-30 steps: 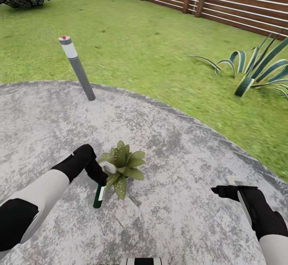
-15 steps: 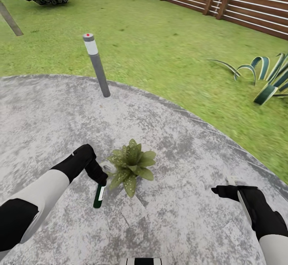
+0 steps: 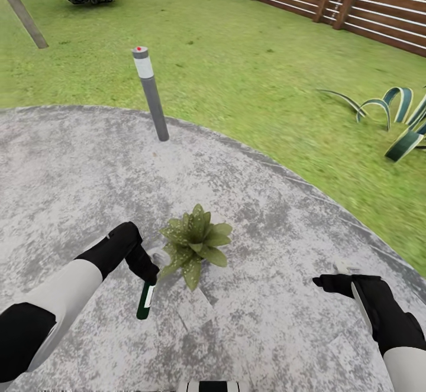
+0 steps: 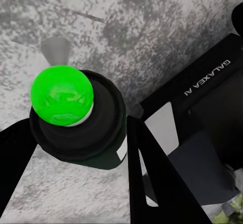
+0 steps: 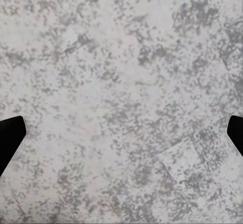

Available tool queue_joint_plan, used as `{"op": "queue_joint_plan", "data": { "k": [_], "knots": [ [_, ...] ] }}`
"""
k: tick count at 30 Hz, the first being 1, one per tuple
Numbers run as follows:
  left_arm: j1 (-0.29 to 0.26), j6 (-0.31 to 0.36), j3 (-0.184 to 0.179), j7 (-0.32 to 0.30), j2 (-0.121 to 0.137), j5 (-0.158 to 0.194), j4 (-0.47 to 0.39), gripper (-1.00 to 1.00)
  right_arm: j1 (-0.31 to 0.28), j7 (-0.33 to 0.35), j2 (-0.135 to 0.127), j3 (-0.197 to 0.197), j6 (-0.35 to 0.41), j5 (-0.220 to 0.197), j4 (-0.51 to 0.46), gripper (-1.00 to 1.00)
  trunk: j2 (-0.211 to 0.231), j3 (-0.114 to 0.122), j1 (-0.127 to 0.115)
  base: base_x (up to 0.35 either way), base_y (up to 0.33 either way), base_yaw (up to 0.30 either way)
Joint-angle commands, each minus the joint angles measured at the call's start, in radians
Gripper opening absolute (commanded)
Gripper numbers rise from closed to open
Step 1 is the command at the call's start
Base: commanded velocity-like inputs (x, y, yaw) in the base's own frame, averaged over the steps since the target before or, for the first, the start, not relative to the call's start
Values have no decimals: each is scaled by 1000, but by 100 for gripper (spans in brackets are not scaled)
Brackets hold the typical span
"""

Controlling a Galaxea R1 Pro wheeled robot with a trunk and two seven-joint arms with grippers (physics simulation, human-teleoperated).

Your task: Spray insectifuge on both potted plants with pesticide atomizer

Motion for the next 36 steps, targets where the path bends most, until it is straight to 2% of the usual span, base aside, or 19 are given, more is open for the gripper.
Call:
{"op": "queue_joint_plan", "data": {
  "k": [1,8,19,36],
  "knots": [
    [1,6,-3,-10,0,-8,-2,-100,0,9,0,-2,4,10,-1,100,0,-1,0,0,0,248],
    [3,7,-3,-10,0,-8,-2,-100,0,9,0,-2,3,10,-1,100,0,-6,0,0,-28,251],
    [10,7,-3,-10,0,-8,-2,-100,0,9,0,-2,4,10,-1,100,0,-13,0,0,-263,251],
    [12,6,-2,-10,0,-7,-2,-100,0,9,0,-2,4,10,-1,100,0,-24,0,0,-8,251]
  ]
}}
